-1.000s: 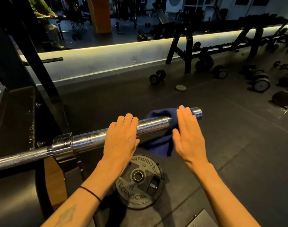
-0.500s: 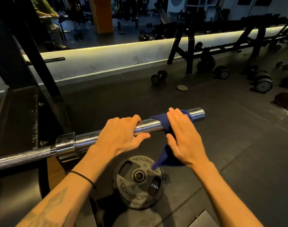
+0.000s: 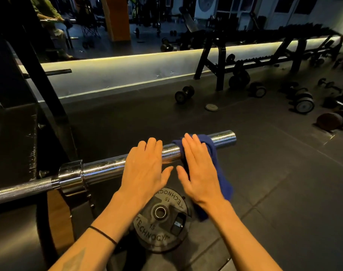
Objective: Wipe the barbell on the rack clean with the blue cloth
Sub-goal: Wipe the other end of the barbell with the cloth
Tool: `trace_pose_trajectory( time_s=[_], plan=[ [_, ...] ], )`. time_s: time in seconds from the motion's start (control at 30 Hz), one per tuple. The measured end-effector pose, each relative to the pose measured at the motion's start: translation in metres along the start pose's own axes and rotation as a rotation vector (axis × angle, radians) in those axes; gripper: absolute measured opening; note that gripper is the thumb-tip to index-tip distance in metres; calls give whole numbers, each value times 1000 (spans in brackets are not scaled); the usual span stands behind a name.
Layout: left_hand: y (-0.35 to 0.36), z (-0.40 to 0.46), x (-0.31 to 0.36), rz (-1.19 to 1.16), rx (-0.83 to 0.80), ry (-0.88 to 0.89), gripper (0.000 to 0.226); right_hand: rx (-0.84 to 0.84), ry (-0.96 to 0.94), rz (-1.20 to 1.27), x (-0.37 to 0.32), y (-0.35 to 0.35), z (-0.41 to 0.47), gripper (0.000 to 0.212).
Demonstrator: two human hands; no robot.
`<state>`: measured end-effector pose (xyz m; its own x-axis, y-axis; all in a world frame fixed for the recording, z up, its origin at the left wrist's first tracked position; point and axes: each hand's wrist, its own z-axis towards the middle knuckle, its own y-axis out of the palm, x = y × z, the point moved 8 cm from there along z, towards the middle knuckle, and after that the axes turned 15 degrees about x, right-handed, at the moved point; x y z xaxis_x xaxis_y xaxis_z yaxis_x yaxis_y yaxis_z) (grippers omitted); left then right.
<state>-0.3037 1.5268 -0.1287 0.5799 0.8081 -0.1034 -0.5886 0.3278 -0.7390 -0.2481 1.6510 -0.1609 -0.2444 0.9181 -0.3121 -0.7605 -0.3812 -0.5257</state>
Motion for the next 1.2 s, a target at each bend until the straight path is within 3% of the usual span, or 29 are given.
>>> trace_pose_trajectory(
  time_s=[0.1,0.2,0.33,0.4,0.5,0.57,0.63,0.77,0.9,0.97,1.07,1.2],
  plan=[
    [-1,6,-4,-43,15,-14,73,3,-24,-116,44,-14,8,67],
    [-2,10,-9,-111,9,-16,60,169,279,-118,96,-34,11,67],
    [1,15,-15,-144,-91,-56,57,324,508,19,82,-23,9,71],
    [6,21,-18,-125,-170,-74,59,303,425,57,48,-12,9,71],
    [13,25,-19,-118,-279,-57,63,108,114,96,2,3,-3,71],
    [11,27,-17,-135,-254,-22,64,-4,-42,51,4,-1,-5,71],
    [8,25,-13,-136,-209,20,64,-13,-69,-32,26,-10,0,68],
    [10,22,-14,-183,-207,-19,65,187,264,-80,81,-33,8,66],
    [8,22,-16,-195,-178,-32,65,293,592,83,65,-16,1,71],
    [8,23,-17,-222,-176,-35,63,253,494,87,32,-5,-1,75],
    [9,27,-21,-269,-206,-79,54,101,197,142,-6,4,-12,74],
    [19,30,-23,-278,-343,-98,44,-13,-91,-9,10,-10,-4,68]
  ],
)
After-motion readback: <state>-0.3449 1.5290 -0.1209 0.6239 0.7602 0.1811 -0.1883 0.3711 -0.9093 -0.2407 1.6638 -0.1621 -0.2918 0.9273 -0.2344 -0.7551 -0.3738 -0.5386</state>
